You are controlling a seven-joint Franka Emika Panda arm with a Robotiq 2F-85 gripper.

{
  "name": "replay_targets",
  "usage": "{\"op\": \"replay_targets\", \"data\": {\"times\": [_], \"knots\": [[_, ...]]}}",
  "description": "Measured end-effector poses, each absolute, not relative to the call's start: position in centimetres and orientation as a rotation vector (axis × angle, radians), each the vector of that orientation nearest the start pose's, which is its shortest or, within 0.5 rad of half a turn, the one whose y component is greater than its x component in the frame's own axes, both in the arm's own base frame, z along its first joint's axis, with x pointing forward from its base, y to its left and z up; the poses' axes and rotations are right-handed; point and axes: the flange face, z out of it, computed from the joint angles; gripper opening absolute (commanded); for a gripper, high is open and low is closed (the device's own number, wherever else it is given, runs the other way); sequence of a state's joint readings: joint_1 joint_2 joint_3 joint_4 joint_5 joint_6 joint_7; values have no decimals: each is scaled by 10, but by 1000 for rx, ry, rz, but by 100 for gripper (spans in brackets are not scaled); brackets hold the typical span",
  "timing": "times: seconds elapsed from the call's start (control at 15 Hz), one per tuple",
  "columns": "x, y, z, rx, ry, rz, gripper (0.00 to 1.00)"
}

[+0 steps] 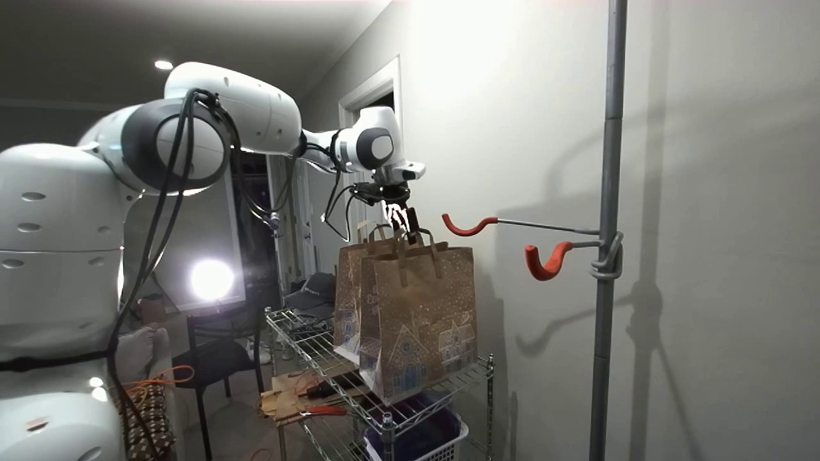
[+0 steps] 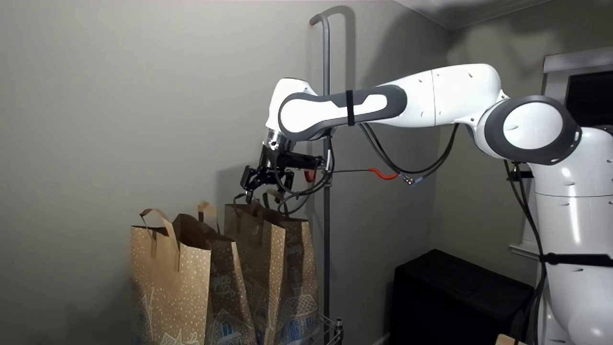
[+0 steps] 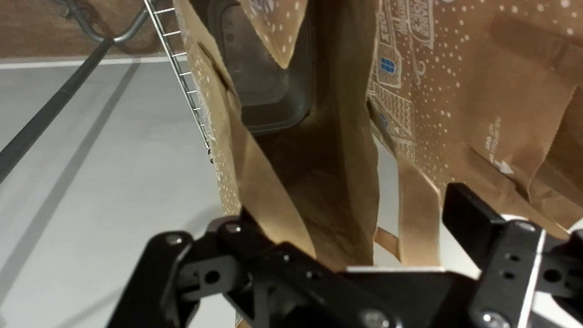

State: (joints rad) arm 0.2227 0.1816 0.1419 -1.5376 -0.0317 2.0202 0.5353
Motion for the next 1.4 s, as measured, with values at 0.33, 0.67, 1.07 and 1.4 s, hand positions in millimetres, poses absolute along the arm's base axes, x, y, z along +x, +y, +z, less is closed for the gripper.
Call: {"op": "replay_targets", "data": {"times": [0.33, 0.67, 1.07, 1.4], "knots": [[601, 229, 568, -3135, 76, -429, 41], [599, 235, 568, -3205, -3, -483, 8], [597, 239, 568, -3231, -35, -512, 1], [592, 237, 577, -3252, -32, -502, 1]]}}
